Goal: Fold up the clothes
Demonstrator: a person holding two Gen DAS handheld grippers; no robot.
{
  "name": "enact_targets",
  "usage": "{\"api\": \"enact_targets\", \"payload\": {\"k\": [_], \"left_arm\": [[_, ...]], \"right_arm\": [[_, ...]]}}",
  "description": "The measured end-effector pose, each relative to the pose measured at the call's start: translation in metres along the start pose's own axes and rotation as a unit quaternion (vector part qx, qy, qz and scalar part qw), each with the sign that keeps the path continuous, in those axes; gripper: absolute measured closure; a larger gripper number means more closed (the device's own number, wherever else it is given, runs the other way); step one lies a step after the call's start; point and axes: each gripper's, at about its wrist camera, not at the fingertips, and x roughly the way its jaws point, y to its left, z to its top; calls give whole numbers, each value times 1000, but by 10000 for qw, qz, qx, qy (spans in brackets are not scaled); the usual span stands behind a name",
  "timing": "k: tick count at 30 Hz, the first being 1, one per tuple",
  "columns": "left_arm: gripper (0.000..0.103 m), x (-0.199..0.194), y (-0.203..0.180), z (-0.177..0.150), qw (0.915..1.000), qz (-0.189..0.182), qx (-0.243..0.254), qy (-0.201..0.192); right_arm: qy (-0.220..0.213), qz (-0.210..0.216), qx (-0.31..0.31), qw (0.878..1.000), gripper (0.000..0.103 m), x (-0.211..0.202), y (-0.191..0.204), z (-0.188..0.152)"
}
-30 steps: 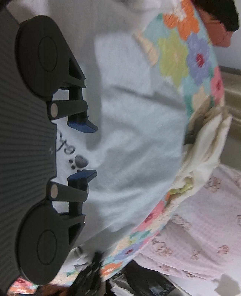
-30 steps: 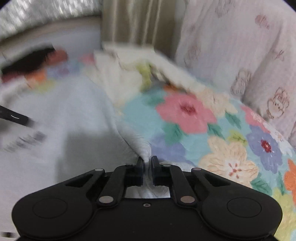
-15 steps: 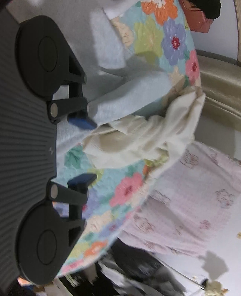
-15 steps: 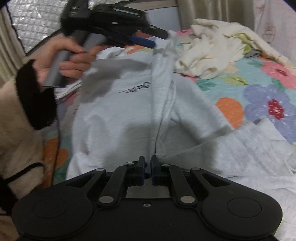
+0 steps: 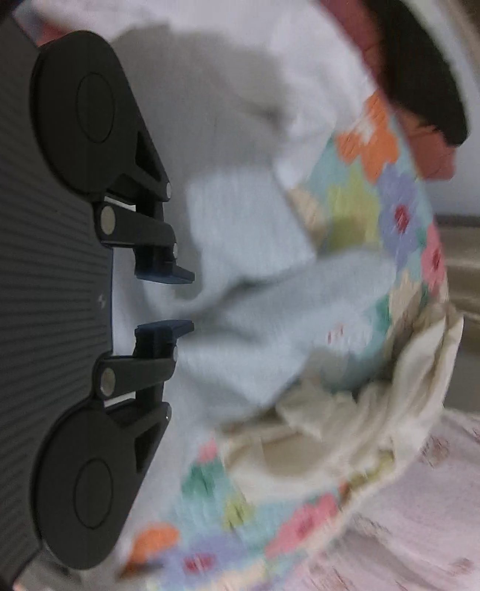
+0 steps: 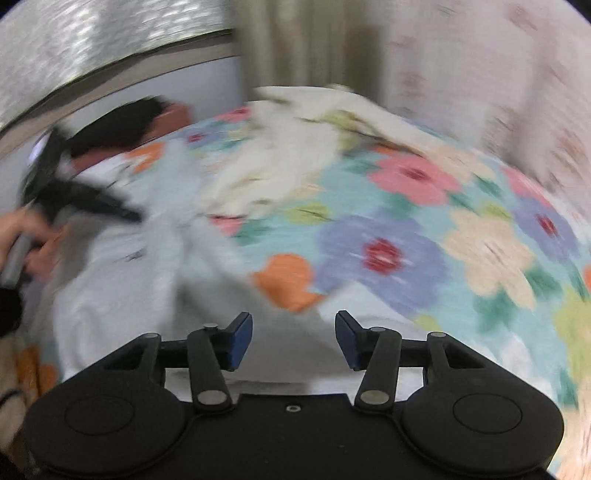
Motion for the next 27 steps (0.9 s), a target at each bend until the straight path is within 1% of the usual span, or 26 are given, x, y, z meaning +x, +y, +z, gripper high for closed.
{"api": "enact_targets", "payload": {"k": [1, 2, 3, 4, 5, 6, 8, 9, 10, 11, 14, 17, 19, 20, 21, 22, 23, 24, 25, 26, 27], "left_arm": [[83, 2, 2, 2, 9999, -127, -48, 99], [83, -2, 3, 4, 9991, -387, -122, 126], [82, -10, 3, 8, 9974, -704, -173, -14], [78, -25, -2, 11, 9948, -959, -116, -305], [65, -37, -9, 14, 9927, -1061, 51, -575], [50, -41, -17, 16, 9912, -1102, 196, -706], [48, -42, -30, 20, 9882, -1185, 433, -865], [48, -37, -35, 20, 9873, -1267, 462, -838], [48, -27, -38, 19, 9872, -1343, 445, -730], [48, -16, -41, 18, 9877, -1377, 440, -596], [48, 10, -49, 8, 9905, -1193, 562, -376], [47, 25, -54, 2, 9914, -1007, 735, -392], [47, 36, -56, 2, 9920, -959, 753, -332], [51, 39, -56, 2, 9926, -935, 716, -291], [57, 41, -54, 2, 9936, -873, 667, -267], [86, 41, -53, 2, 9946, -792, 617, -252], [96, 39, -50, 2, 9953, -769, 549, -226], [99, 33, -43, 1, 9960, -719, 465, -251], [99, 24, -37, 0, 9968, -639, 375, -305], [99, 15, -30, -1, 9974, -559, 286, -359], [99, 6, -24, -3, 9976, -474, 261, -438]], "right_arm": [[-124, -179, 287, 9993, 45, 0, -10, -2], [-226, -381, 662, 9968, 44, 1, -22, -5], [-220, -392, 969, 9943, 44, 4, -31, -8], [-199, -373, 1263, 9911, 44, 6, -40, -12], [-105, -251, 1510, 9882, 44, 11, -46, -15], [1, -114, 1748, 9845, 44, 15, -51, -19], [150, 85, 1997, 9797, 43, 19, -54, -24], [185, 129, 2052, 9785, 42, 20, -54, -25], [218, 168, 2102, 9773, 40, 22, -53, -27], [258, 200, 2153, 9760, 39, 25, -52, -27], [300, 170, 2165, 9757, 39, 26, -49, -28], [327, 265, 2166, 9753, 36, 27, -48, -28], [339, 332, 2262, 9729, 32, 28, -50, -28], [353, 330, 2311, 9717, 31, 32, -51, -29], [385, 304, 2273, 9726, 31, 36, -50, -30], [418, 276, 2220, 9737, 31, 41, -49, -31], [466, 153, 2015, 9782, 32, 46, -45, -31], [516, 16, 1785, 9826, 44, 51, -40, -31], [515, -145, 1487, 9874, 67, 53, -34, -30], [431, -276, 1196, 9915, 76, 49, -27, -29], [335, -402, 907, 9945, 89, 45, -20, -27]]}}
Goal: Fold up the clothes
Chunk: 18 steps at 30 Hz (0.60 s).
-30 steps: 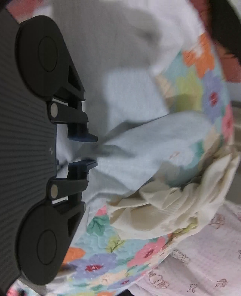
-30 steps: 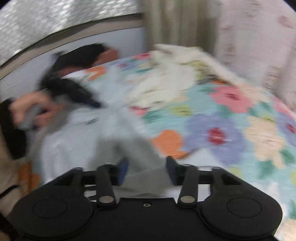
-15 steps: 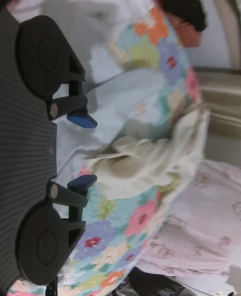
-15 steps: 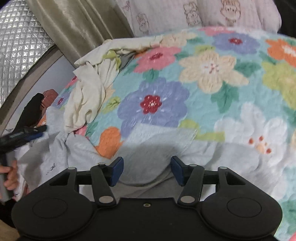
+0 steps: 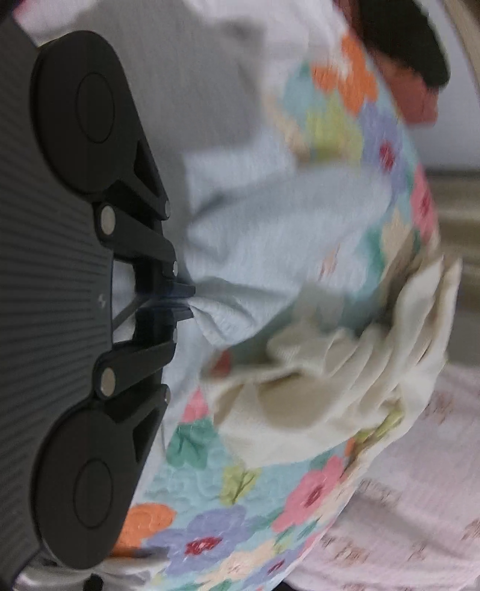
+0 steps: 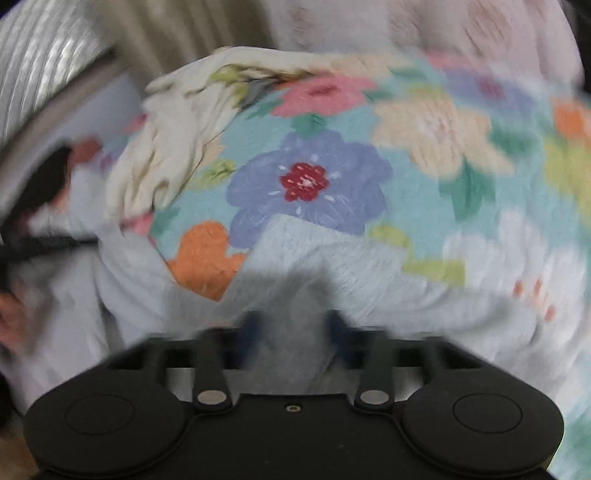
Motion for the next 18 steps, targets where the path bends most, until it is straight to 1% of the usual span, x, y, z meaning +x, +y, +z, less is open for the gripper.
{"api": "enact_targets", "payload": {"k": [1, 4, 6, 9, 13, 15, 16, 18], "left_arm": [[99, -10, 5, -1, 10000, 22, -4, -29], [99, -23, 19, -1, 9995, -208, -167, 177], [99, -25, 22, -2, 9990, -262, -211, 301], [98, -19, 14, -6, 9990, -64, 87, 426], [95, 0, 8, -13, 9982, 85, 259, 538], [91, 2, 4, -14, 9981, 163, 360, 483], [90, 0, 2, -13, 9980, 201, 435, 417], [79, -7, -3, -11, 9980, 242, 551, 213]], "right_arm": [[-124, -32, -121, 9998, 97, -7, 3, 0], [-512, -167, -329, 9980, 98, -30, 8, 1], [-732, -56, -286, 9969, 99, -50, 5, 5], [-1013, 176, -194, 9945, 99, -79, 1, 9], [-842, 78, -85, 9964, 99, -81, -3, 7], [-640, 23, 46, 9979, 99, -70, -7, 1], [-520, 74, 102, 9986, 98, -66, -8, -2], [-288, 194, 208, 9992, 97, -56, -10, -8]]}}
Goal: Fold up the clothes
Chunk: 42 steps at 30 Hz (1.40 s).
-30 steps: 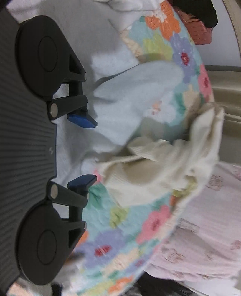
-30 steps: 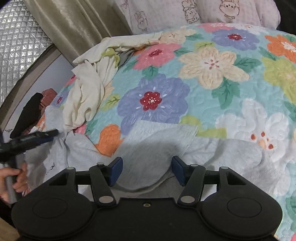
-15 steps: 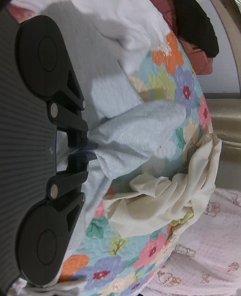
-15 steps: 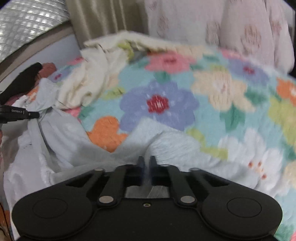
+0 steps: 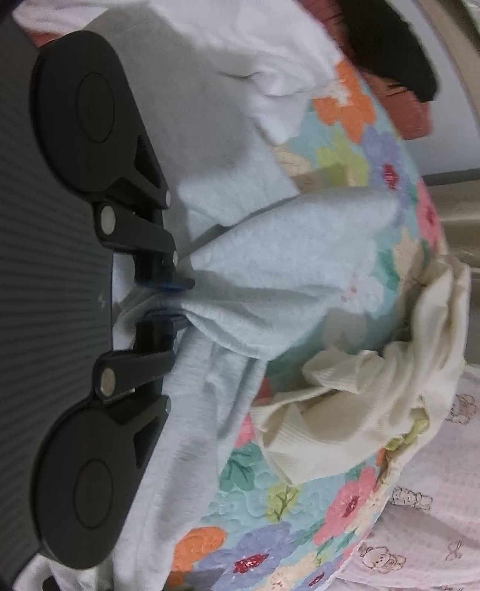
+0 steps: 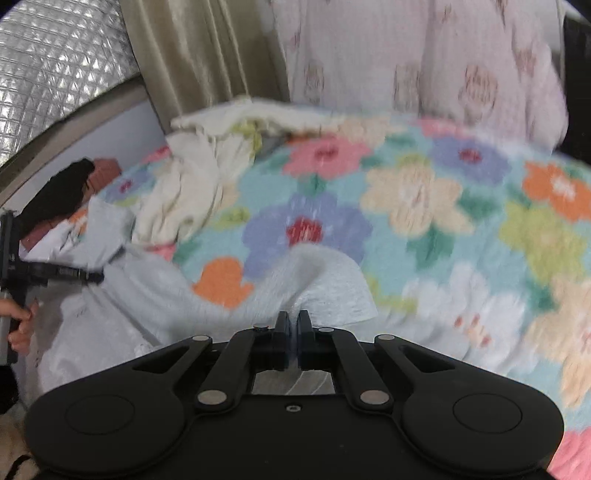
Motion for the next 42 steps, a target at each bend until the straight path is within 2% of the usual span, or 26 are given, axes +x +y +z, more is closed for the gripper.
{"api": "enact_targets", "payload": {"k": [2, 4, 5, 6, 8, 10, 11, 13, 14, 15, 16, 18, 20, 21, 23, 25, 27, 29, 32, 35, 37, 38, 39, 40, 41, 42], "left_arm": [[69, -11, -3, 4, 9994, 27, 105, -336], [58, -19, -7, 9, 9975, 59, 257, -657], [56, -20, -9, 12, 9966, 67, 322, -758], [55, -18, -10, 15, 9961, 59, 371, -795], [50, -2, -12, 23, 9966, -44, 483, -659], [45, 26, -15, 27, 9970, -195, 727, -187], [45, 39, -16, 27, 9963, -179, 841, 19], [45, 45, -13, 24, 9971, -141, 754, 15], [53, 46, -11, 23, 9976, -132, 681, -24], [79, 44, -8, 24, 9978, -57, 665, -53], [90, 40, -6, 25, 9976, 52, 679, -77], [96, 30, 3, 28, 9985, -56, 515, -165], [97, 9, 28, 28, 9970, -553, -409, -344], [97, -1, 41, 27, 9916, -850, -870, -435], [97, -28, 55, 25, 9832, -1109, -1239, -750], [97, -53, 57, 25, 9804, -1107, -1205, -1099], [97, -62, 57, 29, 9760, -1243, -1290, -1235], [97, -57, 49, 41, 9734, -1403, -1281, -1282], [98, -47, 28, 75, 9756, -1317, -1033, -1424], [98, -45, 2, 141, 9698, -1337, -834, -1860], [97, -42, -23, 195, 9595, -1477, -734, -2282], [91, -34, -36, 221, 9571, -1607, -658, -2320], [84, -24, -49, 243, 9588, -1592, -653, -2258], [73, -13, -62, 260, 9638, -1317, -742, -2198], [48, -4, -73, 271, 9678, -1017, -775, -2168], [44, 2, -83, 275, 9701, -841, -684, -2173]], "right_arm": [[106, 96, 142, 9998, 91, 5, -2, -5], [190, 183, 321, 9991, 90, 9, -6, -8], [224, 221, 434, 9986, 86, 11, -8, -8], [264, 252, 514, 9980, 77, 12, -10, -9], [341, 205, 628, 9972, 57, 15, -13, -10], [397, 117, 668, 9969, 38, 20, -15, -10], [419, 94, 666, 9969, 34, 24, -15, -10], [376, 62, 622, 9973, 27, 38, -20, -11], [354, 15, 548, 9979, 27, 44, -21, -11], [333, -36, 466, 9984, 33, 50, -21, -11], [289, -121, 267, 9992, 60, 53, -18, -10], [45, -70, 21, 10000, 99, 43, -12, -8], [-209, -2, -210, 9996, 99, 32, -5, -4], [-385, 64, -243, 9989, 99, 20, -4, -3], [-703, 291, -113, 9970, 99, -5, -7, 0], [-882, 656, 37, 9939, 99, -25, -13, 1], [-860, 818, 68, 9929, 99, -33, -20, 3], [-796, 614, -12, 9949, 99, -31, -24, 13], [-926, 221, -167, 9953, 99, -30, -33, 49], [-1447, -309, -291, 9886, 99, -37, -42, 109], [-1667, -659, -104, 9838, 99, -41, -65, 164], [-1727, -874, -31, 9811, 99, -37, -77, 189], [-1706, -1140, 5, 9787, 99, -28, -89, 212], [-1606, -1236, 118, 9792, 96, -14, -100, 227], [-1495, -1304, 244, 9798, 96, 0, -111, 241], [-1464, -1473, 541, 9767, 83, 12, -121, 244]]}}
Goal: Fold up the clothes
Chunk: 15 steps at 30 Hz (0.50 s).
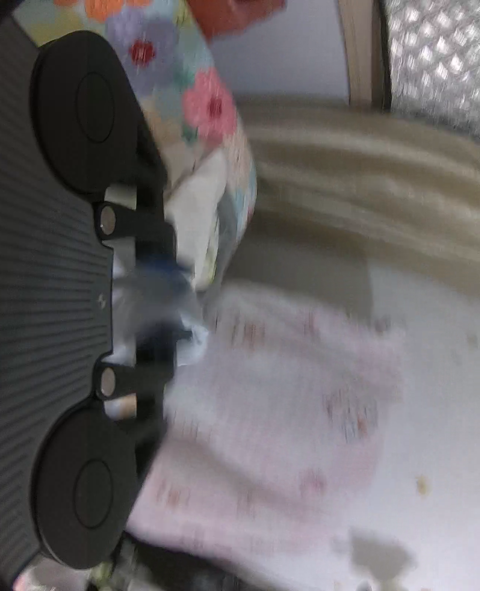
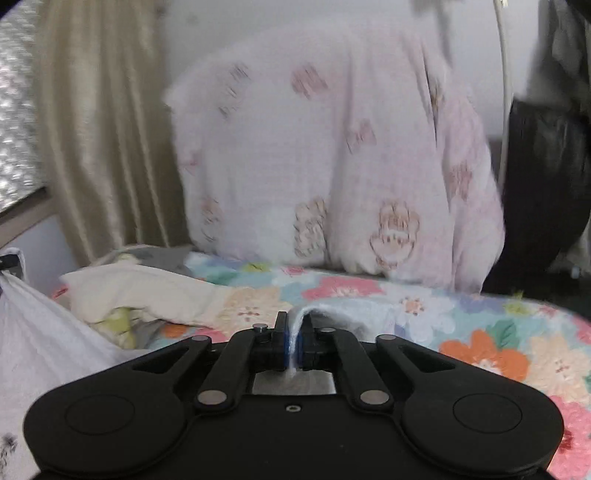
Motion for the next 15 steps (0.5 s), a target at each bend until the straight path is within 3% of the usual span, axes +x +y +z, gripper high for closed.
{"api": "enact_targets", "payload": {"k": [1, 3, 6, 8, 12, 15], "left_arm": [[44, 5, -7, -4, 9999, 69, 157, 13], [39, 0, -13, -21, 9992, -54, 330, 200], [38, -19, -15, -57, 9968, -321, 518, 513], [38, -37, -15, -89, 9930, -459, 687, 846], [38, -79, -16, -156, 9806, -468, 1050, 1590], [38, -118, -8, -200, 9760, -484, 1043, 1849]], "right_arm": [[50, -234, 289, 9993, 62, 14, -6, -2], [194, -562, 949, 9937, 53, 19, -17, -22], [286, -43, 1164, 9928, 52, 6, -23, -77], [587, 208, 1305, 9895, 52, -6, -27, -116], [1202, 790, 1567, 9771, 52, -39, -30, -188], [1419, 1104, 1667, 9695, 52, -75, -28, -226]]}}
